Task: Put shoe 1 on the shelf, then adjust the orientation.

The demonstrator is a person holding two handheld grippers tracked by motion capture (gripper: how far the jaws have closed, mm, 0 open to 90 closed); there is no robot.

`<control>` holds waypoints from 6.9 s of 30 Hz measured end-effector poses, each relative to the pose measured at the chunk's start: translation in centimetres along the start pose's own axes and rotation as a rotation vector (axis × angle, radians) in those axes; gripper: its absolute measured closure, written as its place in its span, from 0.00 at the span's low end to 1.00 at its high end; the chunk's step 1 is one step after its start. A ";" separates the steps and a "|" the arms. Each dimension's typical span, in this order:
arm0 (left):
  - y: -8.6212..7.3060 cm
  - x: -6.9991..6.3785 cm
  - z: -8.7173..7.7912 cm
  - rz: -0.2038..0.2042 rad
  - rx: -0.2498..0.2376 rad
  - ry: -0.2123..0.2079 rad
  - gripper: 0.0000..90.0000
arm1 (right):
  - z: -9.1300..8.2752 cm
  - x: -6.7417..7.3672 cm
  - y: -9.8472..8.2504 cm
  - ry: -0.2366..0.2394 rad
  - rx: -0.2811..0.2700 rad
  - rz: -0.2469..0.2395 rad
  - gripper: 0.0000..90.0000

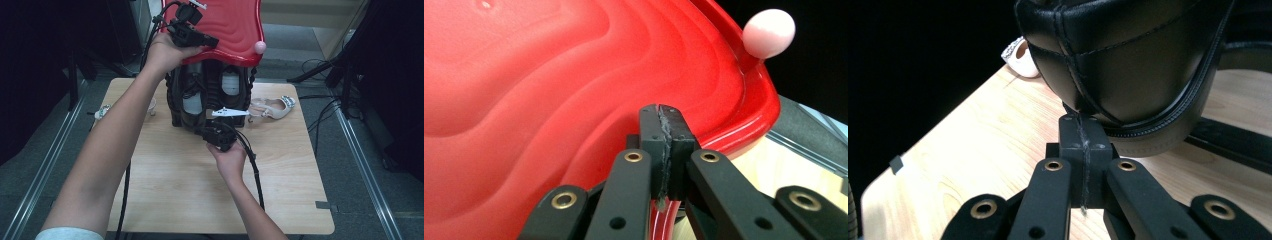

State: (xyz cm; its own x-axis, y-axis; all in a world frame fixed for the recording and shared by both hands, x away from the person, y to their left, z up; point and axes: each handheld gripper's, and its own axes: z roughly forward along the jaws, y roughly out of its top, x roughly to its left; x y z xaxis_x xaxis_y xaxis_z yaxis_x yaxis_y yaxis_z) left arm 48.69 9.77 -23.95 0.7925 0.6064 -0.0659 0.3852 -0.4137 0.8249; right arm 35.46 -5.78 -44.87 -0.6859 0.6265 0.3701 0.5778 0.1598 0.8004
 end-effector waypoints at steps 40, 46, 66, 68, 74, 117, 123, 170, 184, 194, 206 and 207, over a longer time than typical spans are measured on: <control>-0.6 0.4 -0.3 -0.030 -0.029 -0.016 0.99 | 4.8 -2.3 6.8 -0.063 0.033 0.118 1.00; -0.6 0.2 -0.7 -0.038 -0.024 0.000 0.95 | 4.2 -1.7 5.4 -0.019 0.003 0.114 1.00; -6.3 -2.7 -5.9 -0.017 0.058 -0.077 0.76 | -3.1 -1.2 0.2 0.049 -0.044 -0.018 0.72; -7.5 -3.0 -6.1 -0.019 0.052 -0.099 0.73 | -3.6 -1.4 -0.4 0.048 -0.036 -0.013 0.69; -10.3 -3.6 -6.4 -0.033 0.031 -0.124 0.62 | -5.0 -2.2 -2.4 0.054 -0.012 -0.013 0.63; -29.9 -4.7 -4.4 -0.207 0.038 -0.075 0.47 | -10.8 -7.7 -8.0 -0.046 -0.015 0.018 0.59; -31.6 -3.9 -4.6 -0.225 0.042 -0.050 0.47 | -10.4 -8.0 -8.1 -0.059 0.004 0.032 0.59; -38.1 9.1 -6.1 -0.449 0.084 0.218 1.00 | -12.4 -8.2 -10.2 -0.137 0.025 0.055 0.55; -39.8 12.3 -5.9 -0.529 0.086 0.282 1.00 | -13.0 -8.2 -11.1 -0.165 0.029 0.073 0.55; -39.8 13.1 -6.0 -0.523 0.087 0.285 1.00 | -12.8 -8.3 -11.3 -0.167 0.036 0.075 0.55; -39.2 13.4 -6.7 -0.590 0.054 0.298 1.00 | -12.6 -8.2 -11.3 -0.169 0.040 0.072 0.54; -38.7 13.1 -6.7 -0.579 0.042 0.297 1.00 | -12.5 -8.2 -11.2 -0.169 0.041 0.072 0.54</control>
State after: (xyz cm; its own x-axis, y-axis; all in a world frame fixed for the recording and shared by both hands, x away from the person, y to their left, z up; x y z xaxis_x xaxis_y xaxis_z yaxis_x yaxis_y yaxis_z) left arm 41.03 38.27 -52.97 0.2894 0.8985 -0.3302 0.7332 0.0137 0.6798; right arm 29.04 -22.27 -50.98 -0.5601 0.7560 0.3388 0.6428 0.1387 0.7533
